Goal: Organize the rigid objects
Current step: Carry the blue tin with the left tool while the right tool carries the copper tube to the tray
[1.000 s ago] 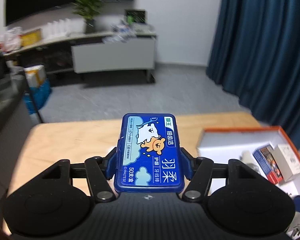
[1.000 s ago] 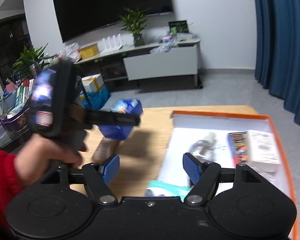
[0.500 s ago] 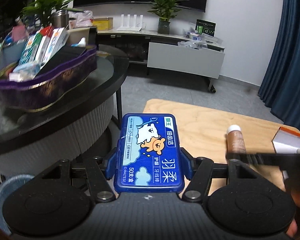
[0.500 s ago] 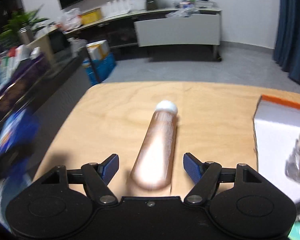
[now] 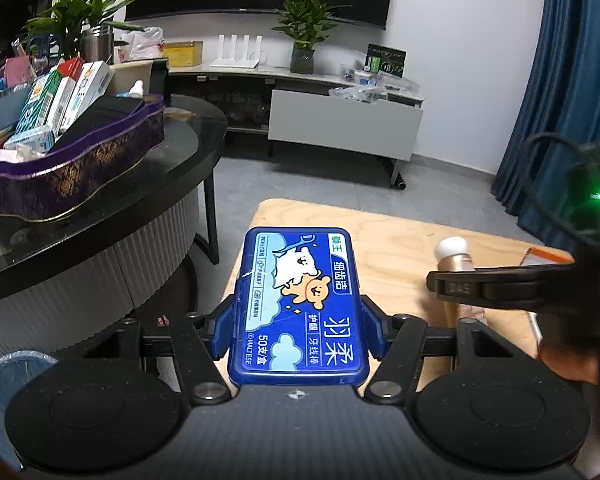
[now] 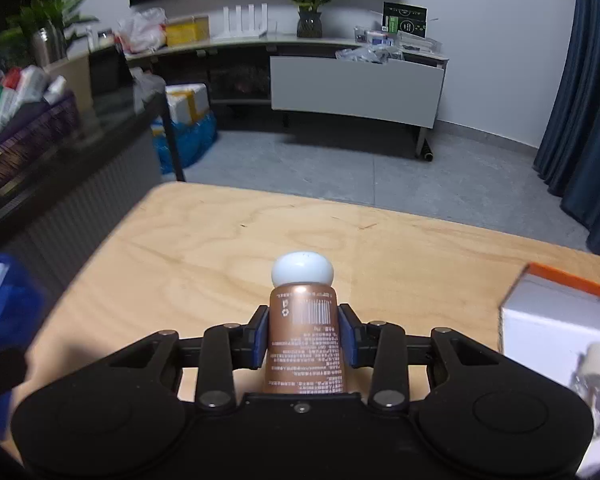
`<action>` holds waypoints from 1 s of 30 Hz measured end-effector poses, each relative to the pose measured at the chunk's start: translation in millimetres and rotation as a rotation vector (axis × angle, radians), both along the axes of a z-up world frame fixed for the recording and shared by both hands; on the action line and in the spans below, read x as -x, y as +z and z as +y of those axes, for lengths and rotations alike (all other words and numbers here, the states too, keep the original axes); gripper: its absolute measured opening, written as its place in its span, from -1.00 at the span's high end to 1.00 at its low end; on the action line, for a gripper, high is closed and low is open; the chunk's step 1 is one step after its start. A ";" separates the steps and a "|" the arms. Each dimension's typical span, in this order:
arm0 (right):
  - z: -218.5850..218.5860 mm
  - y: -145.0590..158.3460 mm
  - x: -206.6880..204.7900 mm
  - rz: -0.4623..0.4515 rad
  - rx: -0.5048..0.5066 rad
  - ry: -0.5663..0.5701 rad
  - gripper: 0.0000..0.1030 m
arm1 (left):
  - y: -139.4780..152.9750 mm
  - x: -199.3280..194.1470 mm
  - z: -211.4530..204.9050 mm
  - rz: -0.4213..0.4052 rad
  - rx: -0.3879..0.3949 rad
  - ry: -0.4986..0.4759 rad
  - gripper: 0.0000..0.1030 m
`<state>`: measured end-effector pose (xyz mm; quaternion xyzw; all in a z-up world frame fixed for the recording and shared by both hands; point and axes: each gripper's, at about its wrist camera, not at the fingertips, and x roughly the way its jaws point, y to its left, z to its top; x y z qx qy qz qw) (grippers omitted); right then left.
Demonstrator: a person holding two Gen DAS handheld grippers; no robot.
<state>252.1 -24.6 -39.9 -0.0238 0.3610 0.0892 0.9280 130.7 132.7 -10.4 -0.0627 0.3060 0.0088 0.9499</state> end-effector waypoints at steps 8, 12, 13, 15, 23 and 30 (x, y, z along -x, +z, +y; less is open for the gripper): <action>-38.5 67.2 64.7 -0.134 -0.031 -0.020 0.15 | 24.0 25.5 -35.5 -0.059 -0.007 -0.072 -0.22; -67.5 92.9 100.8 -0.180 -0.051 -0.046 0.15 | 36.6 40.6 -62.0 -0.087 0.001 -0.131 -0.22; -75.3 97.6 109.6 -0.187 -0.054 -0.054 0.15 | 38.4 44.8 -69.1 -0.090 0.003 -0.152 -0.22; -92.5 105.6 127.7 -0.204 -0.064 -0.071 0.15 | 41.6 52.9 -84.2 -0.093 0.004 -0.188 -0.22; -168.5 122.3 194.8 -0.250 -0.085 -0.160 0.15 | 42.6 82.5 -136.5 -0.093 0.037 -0.311 -0.22; -219.3 119.8 237.1 -0.262 -0.079 -0.220 0.15 | 34.9 91.7 -171.9 -0.109 0.011 -0.379 -0.22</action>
